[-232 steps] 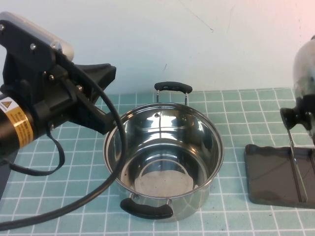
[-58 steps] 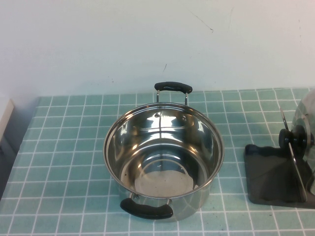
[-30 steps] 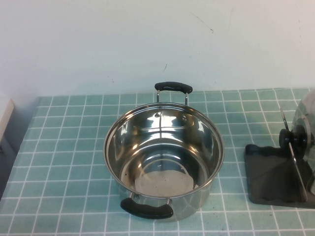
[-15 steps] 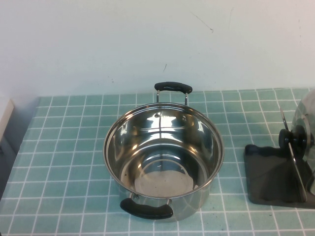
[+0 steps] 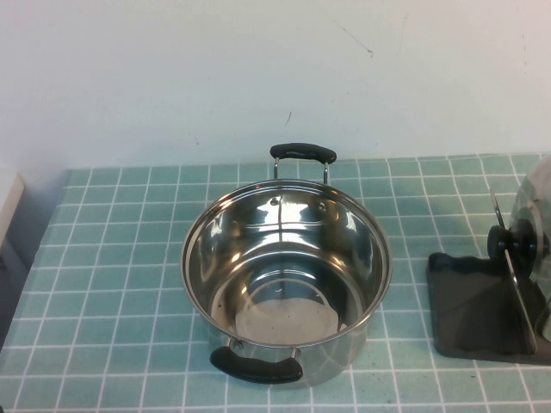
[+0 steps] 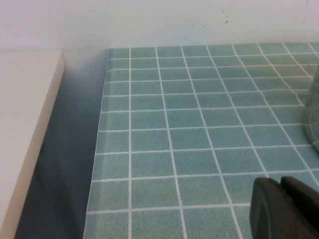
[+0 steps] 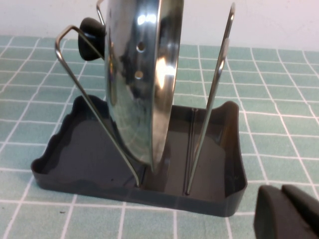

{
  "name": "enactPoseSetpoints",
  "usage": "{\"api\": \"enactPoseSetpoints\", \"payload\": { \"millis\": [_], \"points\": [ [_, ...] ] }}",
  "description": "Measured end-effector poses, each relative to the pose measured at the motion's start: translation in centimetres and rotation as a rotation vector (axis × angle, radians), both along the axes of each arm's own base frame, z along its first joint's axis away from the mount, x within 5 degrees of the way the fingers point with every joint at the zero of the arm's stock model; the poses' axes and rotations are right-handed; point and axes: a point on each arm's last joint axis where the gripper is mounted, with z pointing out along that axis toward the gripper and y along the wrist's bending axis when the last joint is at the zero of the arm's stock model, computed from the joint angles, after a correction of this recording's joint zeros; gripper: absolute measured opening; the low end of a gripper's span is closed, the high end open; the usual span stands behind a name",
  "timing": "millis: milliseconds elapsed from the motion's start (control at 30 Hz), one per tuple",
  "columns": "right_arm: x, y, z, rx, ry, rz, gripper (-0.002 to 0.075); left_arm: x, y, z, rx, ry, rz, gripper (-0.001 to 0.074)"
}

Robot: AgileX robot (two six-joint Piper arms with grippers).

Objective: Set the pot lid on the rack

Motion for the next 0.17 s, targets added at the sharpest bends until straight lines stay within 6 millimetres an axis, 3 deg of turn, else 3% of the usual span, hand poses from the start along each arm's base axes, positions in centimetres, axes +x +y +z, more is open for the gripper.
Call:
{"api": "enactPoseSetpoints", "payload": {
  "millis": [167],
  "points": [
    [0.00, 0.00, 0.00, 0.000, 0.000, 0.000, -0.0001, 0.00, 0.00, 0.00, 0.000, 0.000, 0.000, -0.0002]
  ]
}}
